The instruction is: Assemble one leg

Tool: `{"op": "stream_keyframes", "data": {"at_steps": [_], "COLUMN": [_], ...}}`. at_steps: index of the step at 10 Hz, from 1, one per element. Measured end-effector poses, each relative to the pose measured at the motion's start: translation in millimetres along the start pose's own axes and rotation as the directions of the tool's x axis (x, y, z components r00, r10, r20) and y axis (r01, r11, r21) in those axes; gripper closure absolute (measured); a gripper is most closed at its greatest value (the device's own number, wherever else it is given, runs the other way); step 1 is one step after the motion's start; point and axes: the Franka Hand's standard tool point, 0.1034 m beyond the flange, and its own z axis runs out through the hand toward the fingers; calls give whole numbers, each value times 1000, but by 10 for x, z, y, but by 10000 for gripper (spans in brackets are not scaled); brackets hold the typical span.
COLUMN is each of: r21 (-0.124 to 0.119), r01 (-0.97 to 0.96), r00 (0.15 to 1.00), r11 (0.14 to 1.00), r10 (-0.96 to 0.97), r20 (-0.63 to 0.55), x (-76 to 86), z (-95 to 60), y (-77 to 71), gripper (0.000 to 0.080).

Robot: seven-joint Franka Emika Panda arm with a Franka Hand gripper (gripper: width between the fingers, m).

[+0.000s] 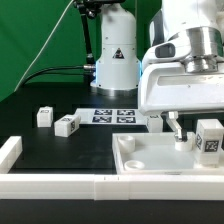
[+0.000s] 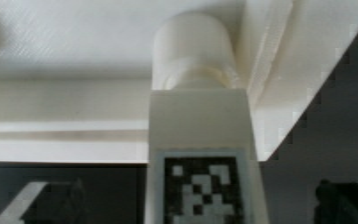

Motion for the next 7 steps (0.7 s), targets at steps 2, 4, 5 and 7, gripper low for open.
{"op": "stream_keyframes", "data": {"at_steps": [2,4,5,7], "r21": [6,22,33,44], "r01": [-20,-36,-43,-51], "r00": [998,976,942,869], "r11": [1000,999,999,998], "r10": [20,30,29,23], "r20": [58,216,334,494], "x": [10,-25,-54,-40], "z": [-50,-65,-65,-88], "y": [-16,-38,-43,-14], "gripper": [151,151,151,151]}}
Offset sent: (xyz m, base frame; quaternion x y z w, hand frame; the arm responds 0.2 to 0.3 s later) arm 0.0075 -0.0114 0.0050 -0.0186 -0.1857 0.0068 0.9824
